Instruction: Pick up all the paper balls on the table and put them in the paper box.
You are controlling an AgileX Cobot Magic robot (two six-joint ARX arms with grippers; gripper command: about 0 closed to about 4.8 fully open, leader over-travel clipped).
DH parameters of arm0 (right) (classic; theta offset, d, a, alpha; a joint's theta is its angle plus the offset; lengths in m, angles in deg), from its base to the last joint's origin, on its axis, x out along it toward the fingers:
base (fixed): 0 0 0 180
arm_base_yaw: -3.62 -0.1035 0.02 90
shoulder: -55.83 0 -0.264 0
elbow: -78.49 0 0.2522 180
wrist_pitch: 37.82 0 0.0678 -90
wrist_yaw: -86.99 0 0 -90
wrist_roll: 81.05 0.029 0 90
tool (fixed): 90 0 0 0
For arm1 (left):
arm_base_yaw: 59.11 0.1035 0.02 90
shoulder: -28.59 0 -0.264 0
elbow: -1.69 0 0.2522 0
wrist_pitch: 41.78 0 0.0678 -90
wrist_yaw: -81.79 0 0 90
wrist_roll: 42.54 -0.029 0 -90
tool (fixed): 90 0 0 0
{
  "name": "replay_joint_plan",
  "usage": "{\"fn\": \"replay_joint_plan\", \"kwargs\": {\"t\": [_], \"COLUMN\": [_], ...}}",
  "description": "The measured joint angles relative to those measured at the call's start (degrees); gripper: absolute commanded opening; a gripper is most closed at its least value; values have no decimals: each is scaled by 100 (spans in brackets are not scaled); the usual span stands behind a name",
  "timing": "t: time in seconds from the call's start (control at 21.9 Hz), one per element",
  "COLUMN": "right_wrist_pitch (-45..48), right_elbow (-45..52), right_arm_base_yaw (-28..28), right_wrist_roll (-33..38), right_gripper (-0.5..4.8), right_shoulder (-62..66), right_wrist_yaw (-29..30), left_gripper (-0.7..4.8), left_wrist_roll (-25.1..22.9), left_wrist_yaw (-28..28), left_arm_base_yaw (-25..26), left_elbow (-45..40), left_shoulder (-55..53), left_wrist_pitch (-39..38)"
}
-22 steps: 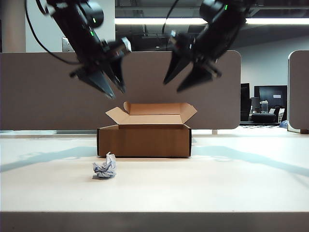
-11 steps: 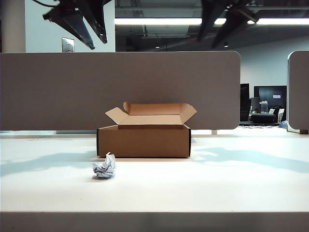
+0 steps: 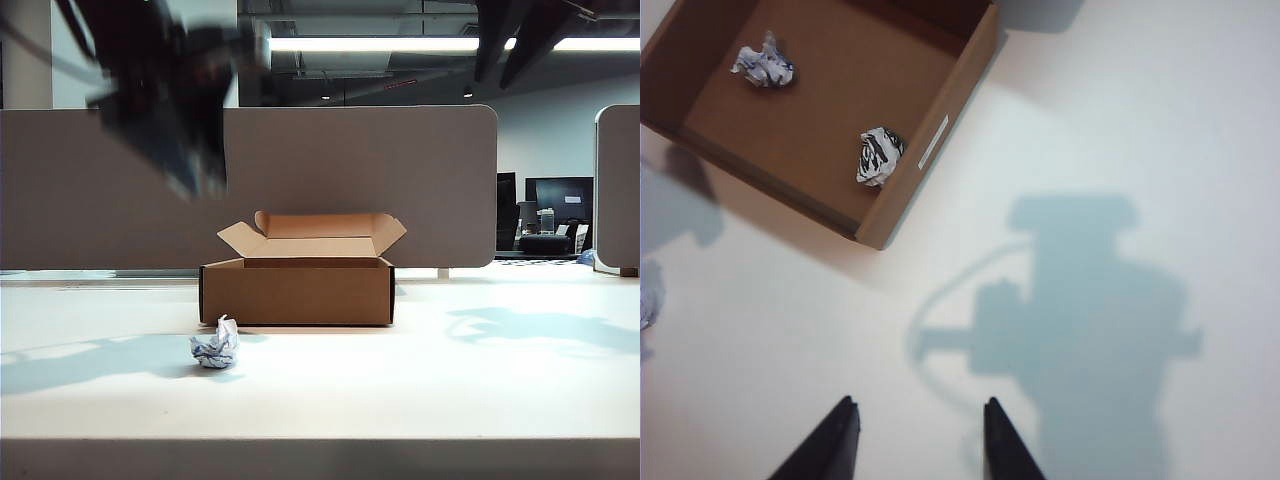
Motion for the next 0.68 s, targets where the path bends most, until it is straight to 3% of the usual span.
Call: {"fn": "replay_joint_plan", "kwargs": {"t": [0.18, 0.46, 0.68], "right_wrist_pitch": [-74, -81, -103], "right_elbow": [13, 13, 13], "right_arm_base_yaw": [28, 24, 24], "right_wrist_roll": [87, 96, 96], "right_gripper": [180, 180, 180], "right_shoulder": [-9, -9, -11], "right_wrist_yaw": [-90, -127, -129], "left_gripper": [184, 194, 247], "left_wrist_roll": [37, 164, 170], "left_wrist_yaw": [-319, -326, -328], "left_arm_base_yaw": [-9, -15, -24], "left_elbow": [-275, -278, -289], "left_shoulder": [-393, -1040, -1211], "left_wrist_pitch": [164, 186, 127]}}
